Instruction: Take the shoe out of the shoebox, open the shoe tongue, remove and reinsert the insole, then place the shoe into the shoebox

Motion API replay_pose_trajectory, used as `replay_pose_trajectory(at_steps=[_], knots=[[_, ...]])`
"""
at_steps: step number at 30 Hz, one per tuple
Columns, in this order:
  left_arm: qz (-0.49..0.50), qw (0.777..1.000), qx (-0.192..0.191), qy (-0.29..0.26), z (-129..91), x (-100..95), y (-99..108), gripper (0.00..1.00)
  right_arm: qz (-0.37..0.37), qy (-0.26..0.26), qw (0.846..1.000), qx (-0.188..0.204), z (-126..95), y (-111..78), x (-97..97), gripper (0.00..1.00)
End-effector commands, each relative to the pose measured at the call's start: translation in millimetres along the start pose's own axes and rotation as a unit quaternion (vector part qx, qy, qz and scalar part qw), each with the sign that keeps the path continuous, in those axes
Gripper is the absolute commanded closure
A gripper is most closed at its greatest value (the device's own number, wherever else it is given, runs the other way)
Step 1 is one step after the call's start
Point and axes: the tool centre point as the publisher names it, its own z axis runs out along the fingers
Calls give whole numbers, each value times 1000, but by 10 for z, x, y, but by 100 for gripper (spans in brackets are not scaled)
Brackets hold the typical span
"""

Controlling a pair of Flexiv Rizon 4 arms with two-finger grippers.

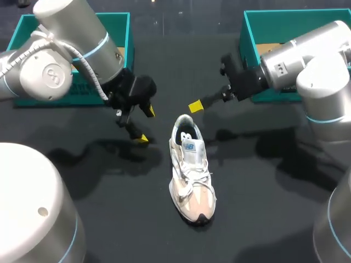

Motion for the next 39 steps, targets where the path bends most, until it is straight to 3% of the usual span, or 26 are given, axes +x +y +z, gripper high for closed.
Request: replay_pose_trajectory(at_steps=[1,8,11,13,15,19,21,34,35,37,39], knots=[[10,1000,-19,5,-289,8,128,0,29,7,991,131,-111,114,-21,56],[25,999,-43,21,-545,-60,309,0,110,-45,972,203,-405,266,8,53],[32,998,-49,27,-662,-82,335,0,125,-80,965,218,-527,334,79,57],[36,998,-52,29,-729,-94,345,0,131,-105,960,223,-576,369,129,69],[47,997,-53,34,-829,-121,372,0,142,-143,952,229,-612,404,192,100],[69,995,-63,33,-1010,-208,460,0,167,-199,936,236,-607,423,276,100],[69,995,-63,33,-1010,-208,460,0,199,-256,914,244,-593,416,302,100],[69,995,-63,33,-1010,-208,460,0,199,-256,914,244,-593,416,302,100],[87,993,-64,39,-1054,-234,501,0,223,-274,907,228,-498,407,280,100],[107,990,-79,35,-1139,-296,614,0,216,-281,912,207,-368,396,306,100],[114,989,-85,37,-1210,-371,734,0,245,-321,891,208,-256,369,326,100]])
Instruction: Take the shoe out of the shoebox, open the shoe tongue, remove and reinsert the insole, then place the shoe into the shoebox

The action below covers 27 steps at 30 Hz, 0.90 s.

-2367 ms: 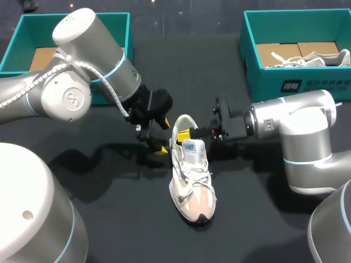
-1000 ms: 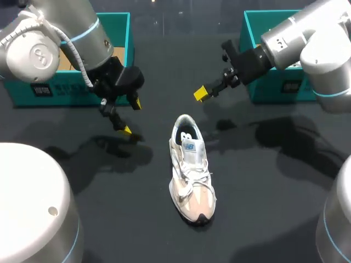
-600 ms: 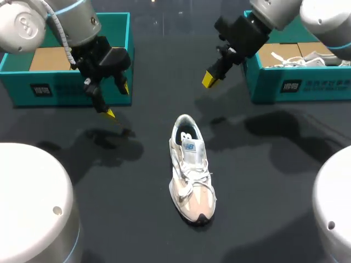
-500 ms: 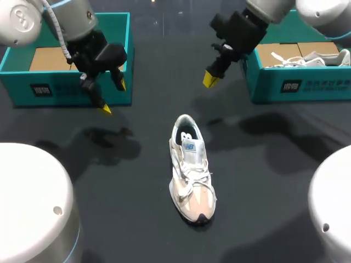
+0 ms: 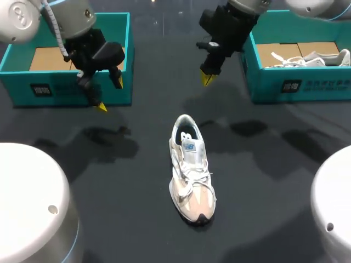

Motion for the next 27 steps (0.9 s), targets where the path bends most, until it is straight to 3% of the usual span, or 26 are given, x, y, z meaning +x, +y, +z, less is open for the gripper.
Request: replay_pose_trajectory(at_steps=[1,7,18,24,27], knots=[[22,1000,1,12,-168,-49,254,0,39,-47,998,-17,271,-52,200,100],[43,999,-6,7,-372,-145,586,0,105,-92,990,-12,604,-82,273,100],[47,999,-1,11,-390,-152,603,0,105,-92,990,-12,604,-82,273,100],[61,998,-5,14,-469,-153,699,0,114,-139,983,-32,881,-96,248,100],[69,997,-3,17,-484,-194,740,0,125,-207,970,-18,1003,-116,233,100]])
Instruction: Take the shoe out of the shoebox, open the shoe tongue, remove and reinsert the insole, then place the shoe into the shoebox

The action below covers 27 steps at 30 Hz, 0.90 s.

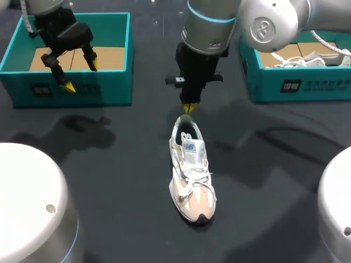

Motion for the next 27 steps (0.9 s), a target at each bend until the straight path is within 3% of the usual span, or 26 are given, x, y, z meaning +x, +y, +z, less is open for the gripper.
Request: replay_pose_trajectory(at_steps=[1,12,17,21,27], knots=[[13,1000,11,5,-44,-60,74,0,17,-72,997,2,199,-51,93,100],[13,1000,11,5,-44,-60,74,0,17,-72,997,2,199,-51,93,100],[15,1000,12,9,-41,-96,106,0,24,-106,993,-45,436,-87,-15,100],[3,1000,13,15,-58,-165,154,0,48,-136,988,-49,611,-121,-40,100],[2,1000,14,15,-64,-176,167,0,48,-136,988,-49,611,-121,-40,100]])
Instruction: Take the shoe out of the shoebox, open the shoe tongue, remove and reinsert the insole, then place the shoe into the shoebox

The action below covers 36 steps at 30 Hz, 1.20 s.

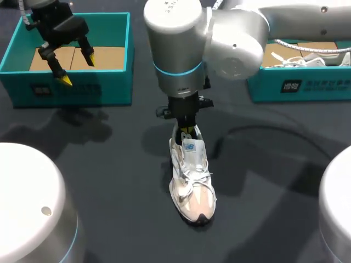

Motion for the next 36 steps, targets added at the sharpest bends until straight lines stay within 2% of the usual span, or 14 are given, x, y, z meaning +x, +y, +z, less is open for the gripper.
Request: replay_pose_trajectory(at_steps=[1,7,11,14,17,22,29,31,36], knots=[[0,1000,0,4,-11,-35,8,0,0,-3,1000,2,5,18,29,100],[0,1000,0,4,-11,-35,8,0,0,-3,1000,2,5,18,29,100],[0,1000,0,4,-11,-35,8,0,23,-3,1000,-7,165,16,42,100],[0,1000,0,4,-11,-35,8,0,34,-35,999,-21,223,6,120,100],[0,1000,0,4,-11,-35,8,0,40,-77,996,-17,270,19,168,100],[0,1000,0,4,-11,-35,8,0,36,-86,995,-19,402,26,160,100],[0,1000,0,4,-11,-35,8,0,42,-89,995,-4,544,15,131,100],[0,1000,0,4,-11,-35,8,0,41,-85,996,-3,539,6,111,100],[0,1000,0,4,-11,-35,8,0,43,-69,996,-21,333,-41,68,100]])
